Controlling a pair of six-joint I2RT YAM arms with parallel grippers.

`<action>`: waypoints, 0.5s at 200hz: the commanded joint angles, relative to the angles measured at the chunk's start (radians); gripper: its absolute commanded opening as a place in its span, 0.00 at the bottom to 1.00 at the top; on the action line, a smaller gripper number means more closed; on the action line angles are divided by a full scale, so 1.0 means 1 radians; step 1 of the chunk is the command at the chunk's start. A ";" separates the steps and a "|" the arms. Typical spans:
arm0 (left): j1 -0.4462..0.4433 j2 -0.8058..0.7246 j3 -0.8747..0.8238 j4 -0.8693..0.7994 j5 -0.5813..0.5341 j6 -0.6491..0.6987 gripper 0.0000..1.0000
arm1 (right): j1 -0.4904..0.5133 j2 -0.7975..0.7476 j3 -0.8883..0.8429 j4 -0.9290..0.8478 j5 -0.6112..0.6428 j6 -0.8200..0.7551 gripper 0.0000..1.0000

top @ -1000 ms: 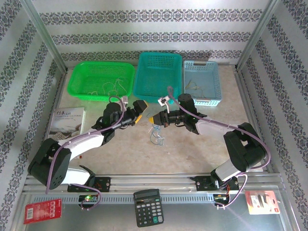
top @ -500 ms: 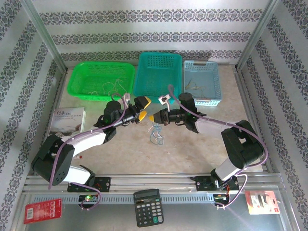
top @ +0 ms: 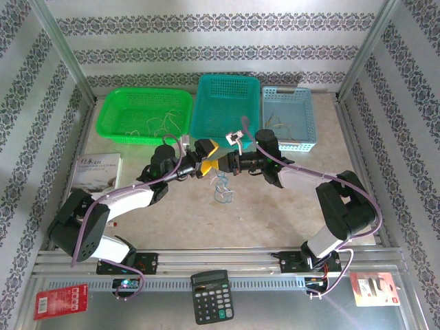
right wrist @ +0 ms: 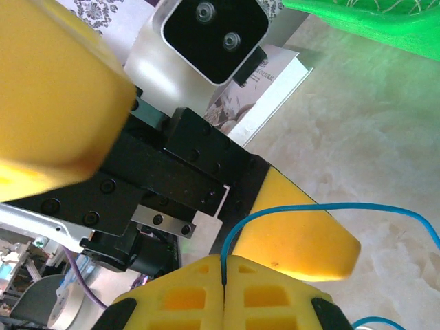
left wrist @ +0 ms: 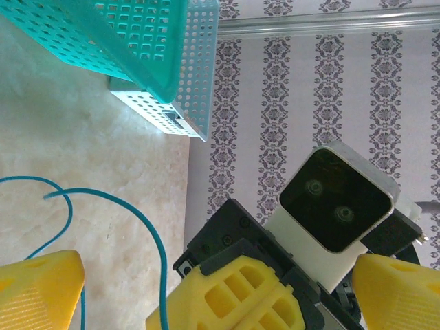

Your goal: Untangle the cables

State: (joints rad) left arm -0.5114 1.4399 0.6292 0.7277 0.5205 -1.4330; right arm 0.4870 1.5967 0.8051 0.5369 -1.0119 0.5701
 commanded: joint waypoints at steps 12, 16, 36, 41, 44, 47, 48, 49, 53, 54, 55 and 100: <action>-0.015 0.028 0.047 0.103 0.013 -0.031 1.00 | 0.021 0.022 0.020 0.052 -0.022 -0.003 0.00; -0.016 0.031 0.047 0.108 0.010 -0.032 1.00 | 0.023 0.022 0.019 0.052 -0.023 -0.001 0.00; -0.015 0.041 0.044 0.136 -0.003 -0.031 0.98 | 0.033 0.017 0.004 0.052 -0.027 -0.001 0.00; -0.016 0.040 0.041 0.141 -0.009 -0.029 0.96 | 0.033 0.013 -0.001 0.051 -0.025 -0.001 0.00; -0.014 0.041 0.039 0.145 -0.013 -0.028 0.95 | 0.033 0.010 -0.003 0.052 -0.024 -0.002 0.00; -0.014 0.041 0.037 0.148 -0.017 -0.027 0.93 | 0.033 0.009 -0.007 0.052 -0.024 -0.002 0.00; -0.014 0.041 0.037 0.149 -0.018 -0.027 0.93 | 0.033 0.008 -0.009 0.053 -0.024 -0.003 0.00; -0.013 0.041 0.036 0.150 -0.018 -0.026 0.92 | 0.033 0.007 -0.011 0.053 -0.024 -0.004 0.00; -0.014 0.040 0.033 0.157 -0.025 -0.025 0.90 | 0.032 0.005 -0.014 0.052 -0.023 -0.003 0.00; -0.014 0.040 0.031 0.159 -0.027 -0.024 0.89 | 0.032 0.003 -0.015 0.052 -0.023 -0.004 0.00; -0.014 0.040 0.031 0.160 -0.029 -0.024 0.88 | 0.032 0.002 -0.017 0.052 -0.023 -0.003 0.00; -0.006 0.021 -0.003 0.216 -0.083 -0.014 0.60 | 0.023 -0.017 -0.061 0.052 -0.015 -0.008 0.00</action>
State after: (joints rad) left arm -0.5171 1.4769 0.6441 0.8467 0.4770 -1.4578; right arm 0.5129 1.6070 0.7700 0.5518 -1.0119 0.5739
